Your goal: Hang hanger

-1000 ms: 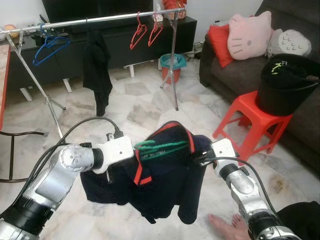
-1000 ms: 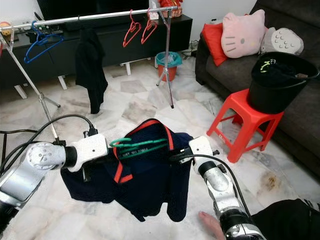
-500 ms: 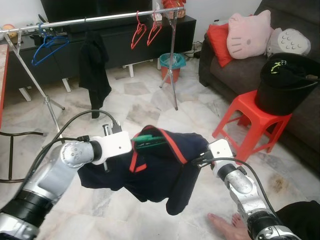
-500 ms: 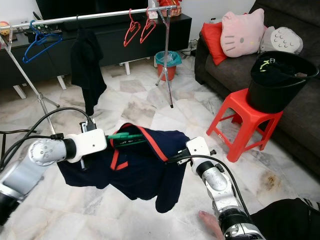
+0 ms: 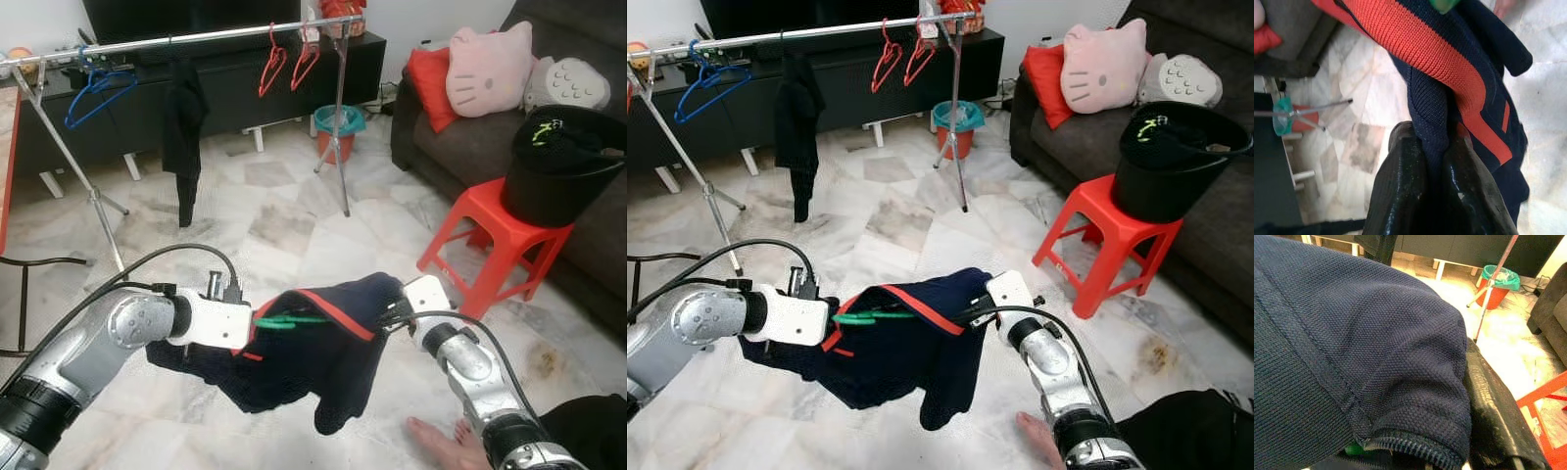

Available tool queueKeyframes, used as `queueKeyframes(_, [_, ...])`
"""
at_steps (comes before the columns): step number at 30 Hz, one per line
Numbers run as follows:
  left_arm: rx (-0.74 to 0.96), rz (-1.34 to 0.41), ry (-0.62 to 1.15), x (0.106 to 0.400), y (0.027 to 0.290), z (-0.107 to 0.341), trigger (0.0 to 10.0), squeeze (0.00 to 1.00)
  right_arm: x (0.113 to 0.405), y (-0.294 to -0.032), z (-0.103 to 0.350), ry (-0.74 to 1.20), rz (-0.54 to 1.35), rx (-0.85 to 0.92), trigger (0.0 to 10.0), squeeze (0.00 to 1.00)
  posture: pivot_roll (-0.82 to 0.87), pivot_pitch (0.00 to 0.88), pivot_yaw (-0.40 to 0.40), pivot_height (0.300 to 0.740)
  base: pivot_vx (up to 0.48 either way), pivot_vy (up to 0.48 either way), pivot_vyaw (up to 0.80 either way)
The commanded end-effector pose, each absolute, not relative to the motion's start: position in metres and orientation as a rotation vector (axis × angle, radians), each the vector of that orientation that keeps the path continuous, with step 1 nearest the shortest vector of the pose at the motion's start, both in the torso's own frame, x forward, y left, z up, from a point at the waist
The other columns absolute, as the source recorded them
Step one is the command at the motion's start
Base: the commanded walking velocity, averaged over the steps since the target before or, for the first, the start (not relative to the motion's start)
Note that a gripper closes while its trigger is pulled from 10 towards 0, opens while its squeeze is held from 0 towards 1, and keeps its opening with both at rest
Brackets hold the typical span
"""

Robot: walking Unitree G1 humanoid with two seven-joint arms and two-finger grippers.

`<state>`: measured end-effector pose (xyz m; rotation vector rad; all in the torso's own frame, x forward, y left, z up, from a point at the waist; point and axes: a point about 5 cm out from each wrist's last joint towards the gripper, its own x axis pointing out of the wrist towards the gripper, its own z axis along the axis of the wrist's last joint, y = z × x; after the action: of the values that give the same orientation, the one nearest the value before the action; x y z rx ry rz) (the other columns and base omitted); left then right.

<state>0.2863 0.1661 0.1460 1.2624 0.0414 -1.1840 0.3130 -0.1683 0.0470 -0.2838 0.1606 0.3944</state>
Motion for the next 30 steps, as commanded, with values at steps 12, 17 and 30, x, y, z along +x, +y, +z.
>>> queueKeyframes(12, [1.073,-1.32,-0.13,0.271,0.16,0.175,10.0,0.0,0.308,-0.173,0.038,0.22,0.399,-0.262,0.0,0.0,-0.11,0.0,-0.022,0.74,0.0,0.0,0.0])
queueKeyframes(17, [1.223,-1.341,-0.131,0.271,0.161,0.176,10.0,0.0,0.309,-0.173,0.04,0.215,0.396,-0.216,0.0,0.0,-0.1,0.0,-0.025,0.74,0.0,0.0,0.0])
queueKeyframes(30, [1.427,-1.253,-0.106,0.285,0.176,0.162,10.0,0.0,0.306,-0.165,0.04,0.213,0.492,-0.187,0.0,0.0,-0.1,0.0,-0.024,0.74,0.0,0.0,0.0])
